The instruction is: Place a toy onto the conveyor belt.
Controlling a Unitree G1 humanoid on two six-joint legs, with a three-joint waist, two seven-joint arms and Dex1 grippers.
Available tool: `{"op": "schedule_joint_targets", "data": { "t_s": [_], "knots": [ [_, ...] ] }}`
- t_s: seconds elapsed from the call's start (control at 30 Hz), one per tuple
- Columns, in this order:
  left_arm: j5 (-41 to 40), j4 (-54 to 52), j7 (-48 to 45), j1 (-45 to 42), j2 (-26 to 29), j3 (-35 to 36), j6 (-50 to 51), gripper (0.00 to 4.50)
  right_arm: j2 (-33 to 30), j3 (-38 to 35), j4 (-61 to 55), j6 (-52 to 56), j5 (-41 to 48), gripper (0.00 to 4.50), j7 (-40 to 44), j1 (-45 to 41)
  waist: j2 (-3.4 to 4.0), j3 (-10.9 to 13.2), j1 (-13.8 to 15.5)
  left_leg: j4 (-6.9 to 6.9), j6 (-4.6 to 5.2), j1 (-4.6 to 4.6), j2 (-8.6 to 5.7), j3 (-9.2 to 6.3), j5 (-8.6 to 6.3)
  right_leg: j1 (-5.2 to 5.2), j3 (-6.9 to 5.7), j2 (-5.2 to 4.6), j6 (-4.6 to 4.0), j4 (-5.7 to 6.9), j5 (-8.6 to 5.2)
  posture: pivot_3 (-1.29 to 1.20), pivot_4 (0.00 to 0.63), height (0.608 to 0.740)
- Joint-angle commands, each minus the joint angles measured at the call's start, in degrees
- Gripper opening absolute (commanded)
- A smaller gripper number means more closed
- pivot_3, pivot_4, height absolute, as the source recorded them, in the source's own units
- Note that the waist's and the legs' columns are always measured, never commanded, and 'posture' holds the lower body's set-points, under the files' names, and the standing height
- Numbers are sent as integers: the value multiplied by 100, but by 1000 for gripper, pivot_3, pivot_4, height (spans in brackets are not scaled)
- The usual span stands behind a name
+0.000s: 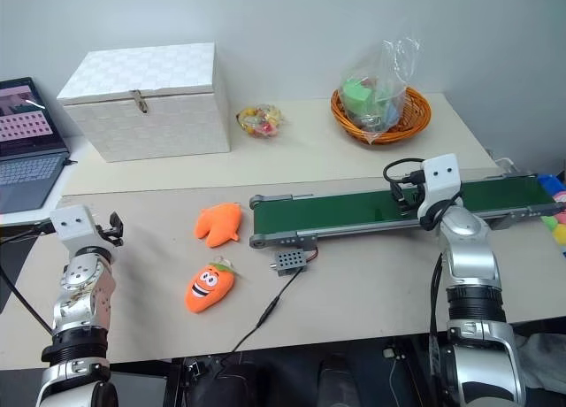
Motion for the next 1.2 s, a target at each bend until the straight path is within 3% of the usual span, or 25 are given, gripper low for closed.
{"op": "schedule_joint_targets", "data": {
  "t_s": [0.03,0.13,0.27,0.43,0.6,0.8,0.97,1.2],
  "knots": [
    [-11,-160,-99,-76,16,-63,-111,3169,-130,181,-1169,123,634,4500,892,113,0,0,2,0,0,0,0,0,0,0,0,0,0,0,0,0,150,740],
    [23,-173,-172,-81,-39,-155,-149,3169,-540,702,-3491,836,2320,4500,2963,580,6,1,-35,-5,0,-8,5,-1,0,-10,0,2,1,1,-1,0,150,740],
    [50,-153,-143,-83,-51,-172,-150,3169,-1054,717,-4608,1167,3268,4500,3958,1052,-13,-2,1,1,4,-5,10,-11,-4,6,-13,9,2,-9,-1,0,150,740],
    [59,-180,-156,-58,-60,-188,-151,3169,-1190,783,-4905,1378,3554,4500,4083,982,-28,0,30,7,11,35,9,-12,-7,68,-14,7,10,-46,9,0,150,740],
    [-242,-485,-377,57,-167,-151,163,3169,-1197,832,-4877,1365,3498,4500,4130,997,-28,0,33,4,12,26,9,-12,-8,52,-17,7,10,-45,10,0,150,740],
    [-1576,-1705,-1376,512,-255,-108,1560,3169,-1236,899,-4778,1297,3307,4500,4186,1062,-28,0,34,4,13,20,10,-13,-10,46,-16,5,9,-43,10,0,150,740],
    [-2598,-3586,-2361,1316,310,-227,2536,3169,-1426,1137,-4626,1116,2811,4500,4387,1376,-29,3,12,3,12,21,13,-12,-10,44,-16,7,9,-40,9,0,150,740],
    [-3118,-4582,-2889,1878,943,-148,3025,3169,-1460,1342,-4671,1016,2479,4500,4443,1524,-12,5,19,2,11,28,16,-7,-9,47,-10,6,8,-34,6,0,150,740]
  ]
}}
